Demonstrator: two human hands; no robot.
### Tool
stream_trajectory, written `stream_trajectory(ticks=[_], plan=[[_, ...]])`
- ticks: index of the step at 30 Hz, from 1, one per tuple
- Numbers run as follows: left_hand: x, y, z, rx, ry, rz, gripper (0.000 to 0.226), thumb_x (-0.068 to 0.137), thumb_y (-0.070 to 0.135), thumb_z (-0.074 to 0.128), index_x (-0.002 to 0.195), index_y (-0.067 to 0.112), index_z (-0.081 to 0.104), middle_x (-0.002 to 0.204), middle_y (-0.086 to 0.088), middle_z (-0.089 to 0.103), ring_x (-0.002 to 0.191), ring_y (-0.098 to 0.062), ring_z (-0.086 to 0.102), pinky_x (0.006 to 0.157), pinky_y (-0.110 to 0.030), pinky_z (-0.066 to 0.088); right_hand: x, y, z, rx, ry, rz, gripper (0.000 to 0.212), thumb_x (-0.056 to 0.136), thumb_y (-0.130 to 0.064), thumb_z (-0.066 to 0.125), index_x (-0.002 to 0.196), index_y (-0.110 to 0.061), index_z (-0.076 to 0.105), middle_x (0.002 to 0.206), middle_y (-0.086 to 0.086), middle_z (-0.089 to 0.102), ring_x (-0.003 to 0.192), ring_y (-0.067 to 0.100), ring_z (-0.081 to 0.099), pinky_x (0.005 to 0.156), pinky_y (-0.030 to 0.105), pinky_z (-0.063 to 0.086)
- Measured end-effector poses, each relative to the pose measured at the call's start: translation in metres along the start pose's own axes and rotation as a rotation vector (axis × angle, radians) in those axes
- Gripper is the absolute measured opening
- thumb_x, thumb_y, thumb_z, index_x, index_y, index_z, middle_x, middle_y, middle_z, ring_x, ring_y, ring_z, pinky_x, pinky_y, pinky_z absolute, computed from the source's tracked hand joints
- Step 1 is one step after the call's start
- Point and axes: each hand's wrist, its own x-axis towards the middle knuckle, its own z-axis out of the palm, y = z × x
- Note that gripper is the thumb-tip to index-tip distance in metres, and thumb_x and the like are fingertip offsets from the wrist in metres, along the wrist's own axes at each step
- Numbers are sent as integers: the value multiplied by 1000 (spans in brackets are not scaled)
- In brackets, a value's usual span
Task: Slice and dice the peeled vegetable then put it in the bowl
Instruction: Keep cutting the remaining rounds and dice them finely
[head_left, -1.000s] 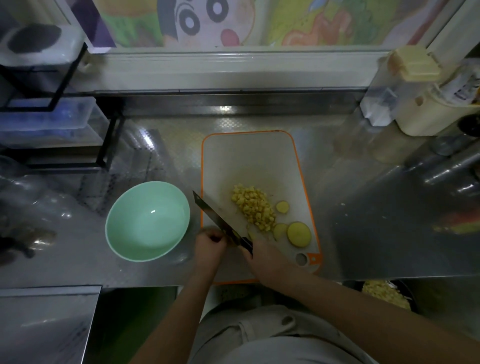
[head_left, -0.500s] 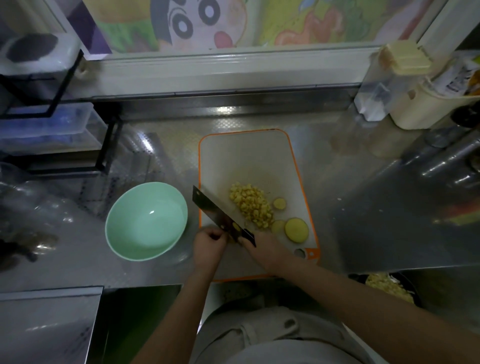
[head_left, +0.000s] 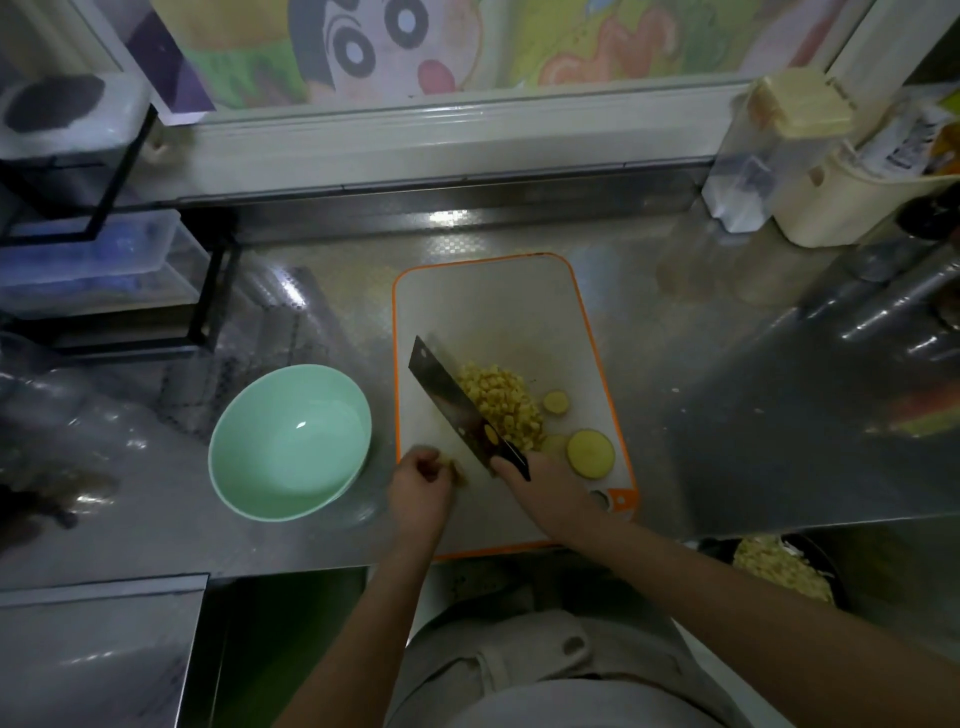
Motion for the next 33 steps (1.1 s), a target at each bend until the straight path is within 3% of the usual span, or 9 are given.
stream_trajectory(ticks=[4,7,9,11,14,17,21,28,33], plan=[[-1,2,3,-44,-56,8,23,84,1,61,106,2,61,91,-6,59,84,-16,55,54,-7,36,1,5,-3,-28,7,1,39,97,-34,48,61,-24,39,58,-7,41,53,3,40,46,16,29],[-3,4,3,-50,-59,23,20,83,3,63,102,7,59,84,-3,58,69,-3,51,53,1,37,-3,5,-3,-79,13,-9,36,97,-36,47,66,-18,44,64,-1,48,57,8,44,49,20,28],[-4,4,2,-23,-59,44,14,82,4,65,86,15,58,74,5,55,65,3,47,52,1,36,-7,3,-3,-122,34,-16,32,97,-37,47,78,-12,50,76,7,54,70,13,51,57,21,33],[-4,4,2,22,-64,87,28,79,5,67,70,26,51,67,10,52,62,2,47,51,-2,36,-12,0,-2,-128,41,-18,33,97,-38,47,89,-7,55,84,7,55,78,16,54,67,27,42],[-2,4,3,83,-68,105,33,76,9,69,65,29,46,65,12,50,61,1,47,50,-6,35,-18,-5,-1,-135,54,-24,40,97,-37,47,108,0,58,100,13,59,94,24,58,81,33,45],[0,3,3,93,-67,111,28,77,10,68,65,25,48,65,11,50,60,-5,48,50,-6,34,-19,-5,2,-136,44,-1,39,97,-36,47,103,0,58,100,16,61,93,26,59,76,34,44],[3,-2,3,114,-52,119,15,79,4,64,70,12,56,63,8,51,59,-5,47,53,-5,36,-18,-3,7,-174,2,29,35,97,-39,45,84,-9,55,82,11,57,73,18,55,60,27,38],[7,-3,2,172,-51,115,16,80,5,63,67,11,55,58,5,50,56,-1,45,51,-4,35,-14,1,9,-180,5,21,34,97,-39,45,86,-8,55,81,9,56,74,19,54,63,31,42],[9,-6,3,187,-66,83,16,81,8,63,68,13,55,60,5,51,57,-2,46,47,-7,34,-17,-2,7,-188,-39,3,41,98,-39,42,100,-2,58,88,13,60,81,23,58,66,29,41]])
